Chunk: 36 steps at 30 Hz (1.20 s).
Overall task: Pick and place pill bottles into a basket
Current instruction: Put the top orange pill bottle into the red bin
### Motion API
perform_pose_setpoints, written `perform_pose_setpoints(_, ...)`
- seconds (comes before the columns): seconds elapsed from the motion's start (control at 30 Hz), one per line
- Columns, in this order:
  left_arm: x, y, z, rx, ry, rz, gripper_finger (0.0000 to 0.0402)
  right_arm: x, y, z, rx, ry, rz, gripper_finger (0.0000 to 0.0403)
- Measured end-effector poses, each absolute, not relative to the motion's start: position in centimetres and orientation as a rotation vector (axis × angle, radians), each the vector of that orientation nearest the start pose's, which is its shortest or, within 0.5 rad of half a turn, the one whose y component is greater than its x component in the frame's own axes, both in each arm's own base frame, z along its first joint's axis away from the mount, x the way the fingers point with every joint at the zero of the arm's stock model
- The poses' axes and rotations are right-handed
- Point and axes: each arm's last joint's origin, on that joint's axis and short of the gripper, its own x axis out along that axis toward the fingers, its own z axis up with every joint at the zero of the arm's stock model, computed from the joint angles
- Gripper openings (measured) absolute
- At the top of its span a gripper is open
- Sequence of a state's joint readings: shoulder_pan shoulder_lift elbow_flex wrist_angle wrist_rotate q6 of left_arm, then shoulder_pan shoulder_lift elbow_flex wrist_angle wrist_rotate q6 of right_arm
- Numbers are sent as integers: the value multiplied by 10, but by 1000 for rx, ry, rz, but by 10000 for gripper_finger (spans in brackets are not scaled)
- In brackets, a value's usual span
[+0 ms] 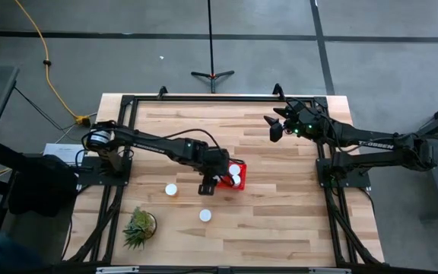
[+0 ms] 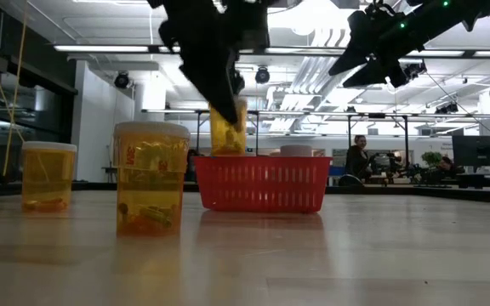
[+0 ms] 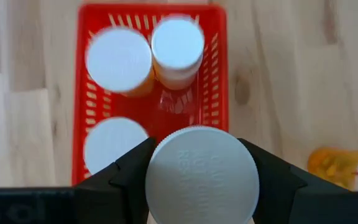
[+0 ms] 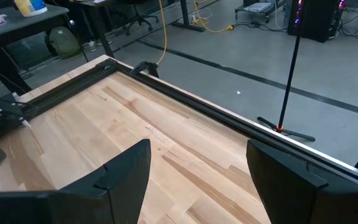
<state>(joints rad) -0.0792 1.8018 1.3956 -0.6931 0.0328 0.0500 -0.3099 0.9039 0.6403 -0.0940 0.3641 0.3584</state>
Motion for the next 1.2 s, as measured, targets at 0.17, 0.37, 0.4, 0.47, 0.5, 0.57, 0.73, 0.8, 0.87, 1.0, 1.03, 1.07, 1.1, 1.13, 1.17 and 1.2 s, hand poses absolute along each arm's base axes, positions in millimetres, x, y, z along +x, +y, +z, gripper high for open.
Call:
perform_pose_setpoints(0.17, 374, -30, 226, 74, 1114, -126, 251, 185, -70, 272, 331, 241, -724, 256)
perform_pose_setpoints(0.37, 374, -30, 221, 78, 1144, -129, 252, 185, -70, 272, 332, 240, -723, 256)
perform_pose_setpoints(0.4, 373, -30, 221, 78, 1145, -129, 250, 185, -70, 272, 332, 240, -723, 256)
perform_pose_setpoints(0.47, 374, -31, 222, 79, 1136, -131, 247, 185, -70, 272, 332, 240, -723, 256)
perform_pose_setpoints(0.5, 374, -31, 222, 80, 1137, -131, 247, 185, -70, 272, 332, 240, -723, 256)
perform_pose_setpoints(0.57, 374, -30, 222, 79, 1140, -131, 250, 185, -70, 272, 332, 240, -724, 256)
perform_pose_setpoints(0.73, 374, -30, 222, 99, 1138, -144, 265, 185, -70, 272, 331, 240, -724, 256)
perform_pose_setpoints(0.8, 374, -30, 222, 103, 1135, -147, 272, 185, -70, 272, 331, 240, -724, 256)
perform_pose_setpoints(0.87, 374, -30, 222, 108, 1134, -150, 279, 185, -70, 272, 331, 240, -724, 256)
perform_pose_setpoints(1.0, 374, -30, 222, 132, 1135, -144, 293, 185, -70, 272, 331, 240, -724, 256)
perform_pose_setpoints(1.03, 374, -30, 222, 132, 1134, -144, 297, 185, -70, 272, 331, 240, -724, 256)
perform_pose_setpoints(1.07, 374, -30, 222, 133, 1135, -144, 300, 185, -70, 272, 331, 240, -724, 256)
perform_pose_setpoints(1.1, 374, -30, 222, 134, 1135, -142, 303, 185, -70, 272, 331, 240, -724, 256)
perform_pose_setpoints(1.13, 374, -30, 222, 134, 1135, -142, 306, 185, -70, 272, 331, 240, -724, 256)
perform_pose_setpoints(1.17, 374, -30, 222, 134, 1135, -142, 309, 185, -70, 272, 331, 240, -724, 256)
perform_pose_setpoints(1.2, 374, -30, 222, 134, 1136, -141, 311, 185, -70, 272, 331, 240, -724, 256)
